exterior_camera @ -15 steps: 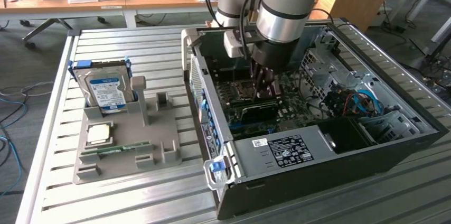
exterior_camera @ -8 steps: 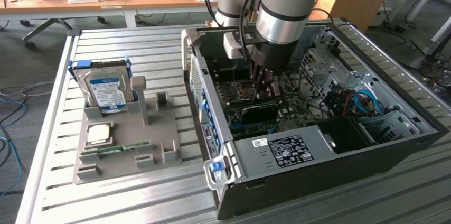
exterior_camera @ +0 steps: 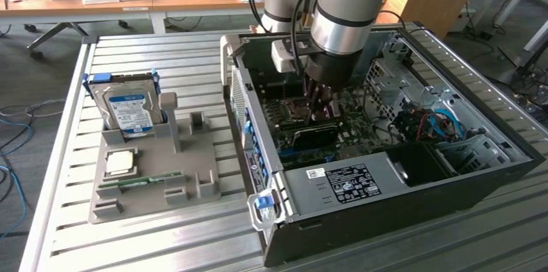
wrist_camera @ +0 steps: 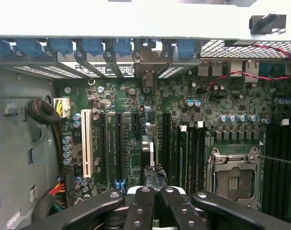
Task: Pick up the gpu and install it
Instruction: 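Press down on the gpu until it lock into place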
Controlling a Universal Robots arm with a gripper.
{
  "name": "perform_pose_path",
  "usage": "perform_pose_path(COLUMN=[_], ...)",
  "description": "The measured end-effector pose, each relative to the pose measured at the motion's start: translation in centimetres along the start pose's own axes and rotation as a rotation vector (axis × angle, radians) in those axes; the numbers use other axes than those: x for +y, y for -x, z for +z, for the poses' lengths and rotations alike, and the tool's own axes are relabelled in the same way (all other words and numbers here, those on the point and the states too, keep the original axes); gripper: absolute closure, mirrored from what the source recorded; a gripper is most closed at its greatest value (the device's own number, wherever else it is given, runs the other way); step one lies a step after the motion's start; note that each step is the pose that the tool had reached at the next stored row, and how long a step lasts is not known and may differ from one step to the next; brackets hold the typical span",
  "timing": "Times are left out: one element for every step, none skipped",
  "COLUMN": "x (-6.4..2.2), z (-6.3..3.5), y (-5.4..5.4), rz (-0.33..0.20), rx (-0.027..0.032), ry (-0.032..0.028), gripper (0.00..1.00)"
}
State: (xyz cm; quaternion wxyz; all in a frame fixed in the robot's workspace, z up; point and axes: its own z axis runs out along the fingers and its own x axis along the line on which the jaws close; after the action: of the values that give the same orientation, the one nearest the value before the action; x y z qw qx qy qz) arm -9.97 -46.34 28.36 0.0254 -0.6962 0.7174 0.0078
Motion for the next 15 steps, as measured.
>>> perform_pose_path(x=[0.0, 0.0, 0.0, 0.0, 0.01, 0.02, 0.01, 0.01, 0.05, 0.05, 0.05, 0.05, 0.05, 0.05, 0.05], z=[0.0, 0.0, 0.0, 0.0, 0.01, 0.02, 0.02, 0.02, 0.08, 0.08, 0.08, 0.08, 0.08, 0.08, 0.08], y=[0.0, 0.0, 0.0, 0.0, 0.0, 0.2, 0.3, 0.3, 1.5, 1.5, 1.5, 1.5, 1.5, 1.5, 1.5], rz=[0.0, 0.0, 0.0, 0.0, 0.0, 0.0, 0.0, 0.0, 0.0, 0.0, 0.0, 0.0, 0.0, 0.0, 0.0], rx=[0.0, 0.0, -0.0001, 0.0, -0.0002, -0.0003, -0.0001, 0.0, 0.0, -0.0001, 0.0, 0.0, 0.0, 0.0, -0.0001], ry=[0.0, 0.0, 0.0, 0.0, -0.0001, -0.0002, -0.0001, 0.0, 0.0, -0.0001, 0.0, -0.0001, -0.0001, 0.0, -0.0001], gripper=[0.89, 0.89, 0.89, 0.89, 0.89, 0.89, 0.89, 0.89, 0.89, 0.89, 0.89, 0.89, 0.89, 0.89, 0.89])
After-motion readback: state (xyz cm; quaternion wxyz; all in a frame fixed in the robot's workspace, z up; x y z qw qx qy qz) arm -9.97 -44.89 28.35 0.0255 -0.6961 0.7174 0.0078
